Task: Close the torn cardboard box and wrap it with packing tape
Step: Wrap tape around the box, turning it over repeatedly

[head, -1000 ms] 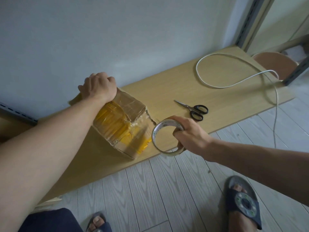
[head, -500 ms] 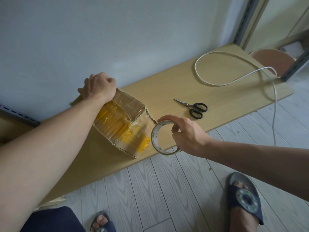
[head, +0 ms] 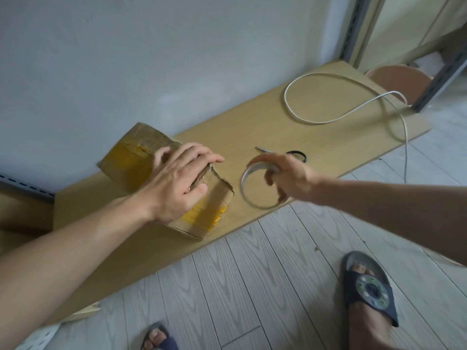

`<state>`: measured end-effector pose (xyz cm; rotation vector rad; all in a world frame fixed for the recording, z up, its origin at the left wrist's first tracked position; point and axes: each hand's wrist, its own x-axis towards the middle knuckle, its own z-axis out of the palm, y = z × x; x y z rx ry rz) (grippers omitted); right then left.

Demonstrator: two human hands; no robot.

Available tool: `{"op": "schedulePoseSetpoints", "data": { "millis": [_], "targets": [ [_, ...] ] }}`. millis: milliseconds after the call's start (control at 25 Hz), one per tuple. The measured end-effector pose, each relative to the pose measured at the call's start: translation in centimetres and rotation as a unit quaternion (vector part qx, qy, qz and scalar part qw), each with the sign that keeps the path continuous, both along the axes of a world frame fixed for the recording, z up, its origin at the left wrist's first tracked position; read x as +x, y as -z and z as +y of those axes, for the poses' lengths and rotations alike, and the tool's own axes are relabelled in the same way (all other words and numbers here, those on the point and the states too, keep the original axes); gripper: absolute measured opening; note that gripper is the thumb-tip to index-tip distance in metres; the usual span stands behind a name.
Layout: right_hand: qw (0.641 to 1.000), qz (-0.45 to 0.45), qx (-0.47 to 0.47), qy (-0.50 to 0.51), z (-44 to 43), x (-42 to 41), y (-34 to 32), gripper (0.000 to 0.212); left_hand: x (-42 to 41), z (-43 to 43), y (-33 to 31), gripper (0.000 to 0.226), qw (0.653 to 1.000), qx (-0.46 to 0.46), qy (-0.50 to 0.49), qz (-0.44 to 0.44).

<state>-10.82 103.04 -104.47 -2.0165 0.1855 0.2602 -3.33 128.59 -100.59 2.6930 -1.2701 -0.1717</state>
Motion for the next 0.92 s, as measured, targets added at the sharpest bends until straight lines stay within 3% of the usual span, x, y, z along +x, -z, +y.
{"op": "schedulePoseSetpoints", "data": {
  "millis": [120,360,640,920],
  "targets": [
    [0.997,-0.013,-0.037,0.072,-3.1,2.2,-0.4,0.065,0.1,-0.1,0.1,0.056,1.0,-0.001,0.022,-0.003],
    [0.995,0.023,-0.033,-0.096,3.1,-2.4,0.3,0.065,0.3,-1.0,-0.2,0.053,1.0,-0.013,-0.007,0.001],
    [0.999,0.026,-0.015,-0.043,4.1,-2.8,0.5,0.065,0.5,-1.5,0.0,0.051,1.0,-0.011,-0.018,-0.006],
    [0.988,0.079,0.123,0.056,6.2,-2.6,0.4,0.061,1.3,-3.5,0.5,0.05,0.995,-0.039,-0.085,-0.033]
  ]
}}
